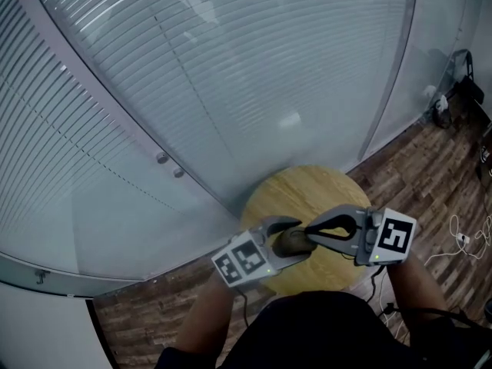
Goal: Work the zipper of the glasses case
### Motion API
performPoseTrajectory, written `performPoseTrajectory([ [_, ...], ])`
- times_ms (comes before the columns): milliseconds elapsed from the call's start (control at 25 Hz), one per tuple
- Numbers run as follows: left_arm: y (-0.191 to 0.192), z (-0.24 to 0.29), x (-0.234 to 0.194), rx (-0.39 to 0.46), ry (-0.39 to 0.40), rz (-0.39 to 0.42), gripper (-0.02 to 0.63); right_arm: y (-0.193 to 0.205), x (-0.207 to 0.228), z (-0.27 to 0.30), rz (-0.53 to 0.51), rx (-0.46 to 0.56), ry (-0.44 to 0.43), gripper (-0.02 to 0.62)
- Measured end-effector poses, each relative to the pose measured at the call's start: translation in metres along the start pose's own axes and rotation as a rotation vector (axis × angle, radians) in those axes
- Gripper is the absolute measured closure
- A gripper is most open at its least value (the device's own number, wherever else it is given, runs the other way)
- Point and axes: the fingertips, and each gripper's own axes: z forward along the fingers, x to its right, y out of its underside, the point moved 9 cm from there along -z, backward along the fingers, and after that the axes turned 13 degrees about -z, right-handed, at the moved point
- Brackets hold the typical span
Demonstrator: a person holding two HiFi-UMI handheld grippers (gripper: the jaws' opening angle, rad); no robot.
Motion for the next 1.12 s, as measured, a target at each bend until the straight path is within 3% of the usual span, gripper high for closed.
performPoseTrajectory([
  [120, -0.003, 0.002, 0.007, 0.053, 0.028, -0.020, 0.299, -0.001, 0.002, -0.006, 0.044, 0.040, -0.014, 0.581],
  [280, -0.009, -0.003, 0.017, 0.137, 0.111, 0.036, 0.302, -0.005, 0.000, -0.016, 0.048, 0.077, -0.089, 0.583],
  [400, -0.011, -0.006, 0.019, 0.167, 0.129, 0.053, 0.304, -0.011, -0.003, -0.019, 0.073, 0.125, -0.122, 0.583],
  [800, -0.023, -0.018, 0.027, 0.301, 0.234, 0.022, 0.310, -0.018, -0.003, -0.036, 0.145, 0.276, -0.128, 0.584],
  [1120, -0.041, -0.029, 0.033, 0.427, 0.271, -0.028, 0.314, -0.023, -0.004, -0.048, 0.139, 0.313, -0.128, 0.584],
])
